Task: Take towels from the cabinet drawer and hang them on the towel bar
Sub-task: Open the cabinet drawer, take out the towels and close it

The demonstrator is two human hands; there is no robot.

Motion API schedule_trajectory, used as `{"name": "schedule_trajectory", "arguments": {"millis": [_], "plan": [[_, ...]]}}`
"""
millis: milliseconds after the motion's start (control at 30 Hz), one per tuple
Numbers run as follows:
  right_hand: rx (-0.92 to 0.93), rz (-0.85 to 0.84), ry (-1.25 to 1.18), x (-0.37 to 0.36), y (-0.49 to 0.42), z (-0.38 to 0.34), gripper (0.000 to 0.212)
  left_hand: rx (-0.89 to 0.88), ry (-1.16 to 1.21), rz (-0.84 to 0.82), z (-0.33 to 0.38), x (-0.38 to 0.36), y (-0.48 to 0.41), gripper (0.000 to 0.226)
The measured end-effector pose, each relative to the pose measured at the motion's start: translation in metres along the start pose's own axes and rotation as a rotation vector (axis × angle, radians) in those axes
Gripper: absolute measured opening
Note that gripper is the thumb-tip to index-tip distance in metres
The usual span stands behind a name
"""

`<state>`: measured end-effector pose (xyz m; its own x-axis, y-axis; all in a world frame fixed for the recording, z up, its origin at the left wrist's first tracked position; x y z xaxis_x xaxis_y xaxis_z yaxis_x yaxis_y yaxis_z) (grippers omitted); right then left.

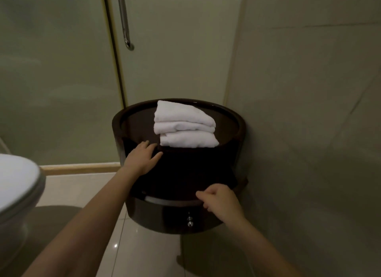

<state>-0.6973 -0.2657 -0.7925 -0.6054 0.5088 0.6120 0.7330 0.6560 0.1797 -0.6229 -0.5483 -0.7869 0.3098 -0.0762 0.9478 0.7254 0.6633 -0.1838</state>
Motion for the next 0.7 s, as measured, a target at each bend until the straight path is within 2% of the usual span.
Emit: {"name": "schedule_trajectory", "arguments": {"millis": [167, 267, 700], "plan": [[-0.016, -0.025, 0.262, -0.032, 0.016, 0.01, 0.038, 0.01, 0.02, 0.012, 0.0, -0.004, 0.002, 0.062], [-0.02, -0.048, 0.268, -0.044, 0.015, 0.009, 0.038, 0.018, 0.025, 0.006, 0.0, -0.006, 0.004, 0.063], [0.005, 0.057, 0.295, -0.045, -0.015, 0.005, 0.034, 0.004, 0.044, 0.048, -0.003, -0.009, 0.003, 0.06]]}}
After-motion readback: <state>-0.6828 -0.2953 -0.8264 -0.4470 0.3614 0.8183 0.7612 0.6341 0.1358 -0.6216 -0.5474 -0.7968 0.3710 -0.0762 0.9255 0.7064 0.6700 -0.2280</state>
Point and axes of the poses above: each hand's wrist, its own y-axis away from the middle knuckle, its own x-axis out of the back of the hand, z = x × y, the point moved 7 cm from there along -y, towards the middle knuckle, and after that the axes turned 2 degrees about y, right-handed, at the moved point
